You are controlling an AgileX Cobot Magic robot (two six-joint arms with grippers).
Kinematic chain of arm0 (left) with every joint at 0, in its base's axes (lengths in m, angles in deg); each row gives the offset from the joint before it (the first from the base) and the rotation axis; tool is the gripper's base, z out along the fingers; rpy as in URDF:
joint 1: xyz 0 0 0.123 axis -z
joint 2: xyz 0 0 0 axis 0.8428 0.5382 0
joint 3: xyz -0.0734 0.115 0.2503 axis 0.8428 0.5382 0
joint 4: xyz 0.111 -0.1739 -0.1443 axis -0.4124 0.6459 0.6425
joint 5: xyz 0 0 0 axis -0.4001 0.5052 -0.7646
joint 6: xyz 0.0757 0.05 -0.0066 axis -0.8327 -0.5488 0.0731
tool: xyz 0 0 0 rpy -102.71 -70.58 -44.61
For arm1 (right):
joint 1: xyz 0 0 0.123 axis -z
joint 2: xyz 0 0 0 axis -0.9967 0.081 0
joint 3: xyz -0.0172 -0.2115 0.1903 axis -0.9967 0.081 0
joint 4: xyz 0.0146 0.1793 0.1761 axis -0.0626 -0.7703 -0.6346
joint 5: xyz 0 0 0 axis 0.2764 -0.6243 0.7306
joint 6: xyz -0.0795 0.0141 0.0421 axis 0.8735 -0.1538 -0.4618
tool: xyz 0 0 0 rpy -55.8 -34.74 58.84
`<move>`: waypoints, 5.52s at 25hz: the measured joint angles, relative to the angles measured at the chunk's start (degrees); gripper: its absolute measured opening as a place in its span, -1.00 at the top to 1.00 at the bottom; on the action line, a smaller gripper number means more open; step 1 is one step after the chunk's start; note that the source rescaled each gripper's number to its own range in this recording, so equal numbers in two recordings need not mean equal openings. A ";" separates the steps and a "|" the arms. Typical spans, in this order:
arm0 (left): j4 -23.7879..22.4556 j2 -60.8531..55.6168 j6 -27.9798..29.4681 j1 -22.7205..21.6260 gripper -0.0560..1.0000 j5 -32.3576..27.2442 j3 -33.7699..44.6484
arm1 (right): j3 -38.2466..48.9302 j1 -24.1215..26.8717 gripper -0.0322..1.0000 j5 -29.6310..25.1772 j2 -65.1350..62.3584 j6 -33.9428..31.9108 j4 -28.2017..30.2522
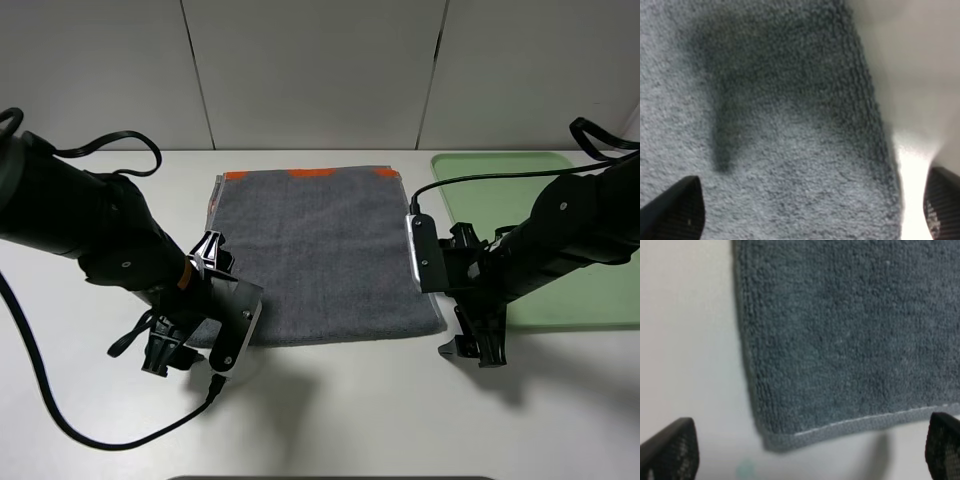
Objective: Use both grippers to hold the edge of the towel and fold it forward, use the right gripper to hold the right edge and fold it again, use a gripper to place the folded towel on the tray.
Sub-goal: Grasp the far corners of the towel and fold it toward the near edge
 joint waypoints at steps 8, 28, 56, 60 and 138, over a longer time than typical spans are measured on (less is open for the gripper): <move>0.17 0.11 1.06 0.00 -0.63 -0.75 0.00 | 0.00 -0.05 -0.81 0.09 0.12 0.00 -0.15; 0.39 0.33 1.09 0.00 -0.20 -2.32 0.10 | -0.78 -0.05 -0.75 1.47 2.66 -0.05 -0.96; -0.30 0.85 1.04 0.00 0.88 -3.07 0.47 | -0.82 -0.05 0.83 3.90 4.55 0.40 -0.42; -0.32 0.85 1.04 0.00 0.88 -3.07 0.47 | -0.82 -0.05 0.93 3.70 4.55 0.44 -0.42; -4.42 -29.97 27.48 20.17 0.89 -36.42 1.16 | 0.83 -0.05 0.94 -30.24 -37.48 -24.61 7.48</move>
